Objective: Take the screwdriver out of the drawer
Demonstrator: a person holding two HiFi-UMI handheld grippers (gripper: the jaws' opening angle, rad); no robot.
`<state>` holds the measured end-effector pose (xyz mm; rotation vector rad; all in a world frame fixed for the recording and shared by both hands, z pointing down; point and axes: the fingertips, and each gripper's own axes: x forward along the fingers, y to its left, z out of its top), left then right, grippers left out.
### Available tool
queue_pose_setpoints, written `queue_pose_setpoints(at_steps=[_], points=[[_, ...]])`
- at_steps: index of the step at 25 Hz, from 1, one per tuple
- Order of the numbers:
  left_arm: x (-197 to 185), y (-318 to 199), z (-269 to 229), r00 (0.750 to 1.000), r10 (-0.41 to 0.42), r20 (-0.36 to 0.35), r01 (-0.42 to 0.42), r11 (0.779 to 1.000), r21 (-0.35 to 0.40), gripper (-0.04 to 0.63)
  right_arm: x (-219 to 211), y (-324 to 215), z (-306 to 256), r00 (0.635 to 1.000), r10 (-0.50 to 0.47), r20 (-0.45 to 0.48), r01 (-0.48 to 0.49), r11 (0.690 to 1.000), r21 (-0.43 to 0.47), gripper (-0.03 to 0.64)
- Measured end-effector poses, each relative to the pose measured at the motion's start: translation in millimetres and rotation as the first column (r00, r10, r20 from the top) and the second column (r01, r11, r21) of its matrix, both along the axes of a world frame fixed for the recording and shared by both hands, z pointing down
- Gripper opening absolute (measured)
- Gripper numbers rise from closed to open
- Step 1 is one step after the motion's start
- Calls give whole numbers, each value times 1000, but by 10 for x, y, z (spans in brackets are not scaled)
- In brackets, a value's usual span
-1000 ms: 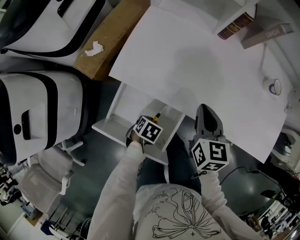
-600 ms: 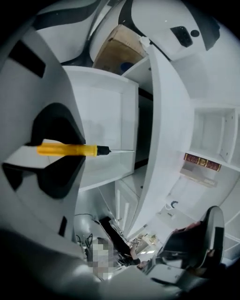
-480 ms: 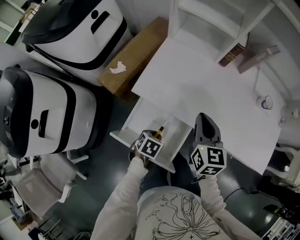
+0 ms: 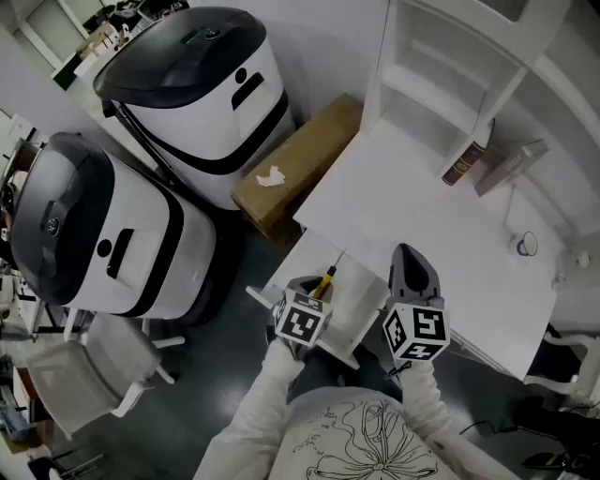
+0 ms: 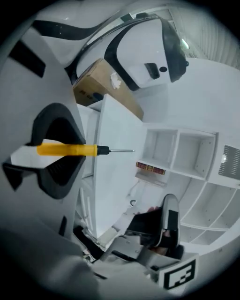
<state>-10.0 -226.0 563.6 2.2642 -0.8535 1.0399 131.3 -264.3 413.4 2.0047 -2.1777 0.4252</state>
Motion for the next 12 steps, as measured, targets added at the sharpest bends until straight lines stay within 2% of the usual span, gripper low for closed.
queue_pose_setpoints(at_steps=[3,6,9,12], points=[[-73,-89,-320,998,-54,-39,57,995,77,71,-87,-6,-143,1000,-17,-11,17,999,29,3],[-139,-172,-672,990,-108,-95,122,981,151,71,-165,-13,-268,999,-31,-15,32,998,56,3],[-212,-236,-1019,979,-137,-148,168,961,219,71,-256,-12,-400,999,-47,-19,49,995,82,3],[-306,-280,-1359,965,-167,-201,220,933,285,71,-349,4,-532,998,-63,-25,66,992,107,3]])
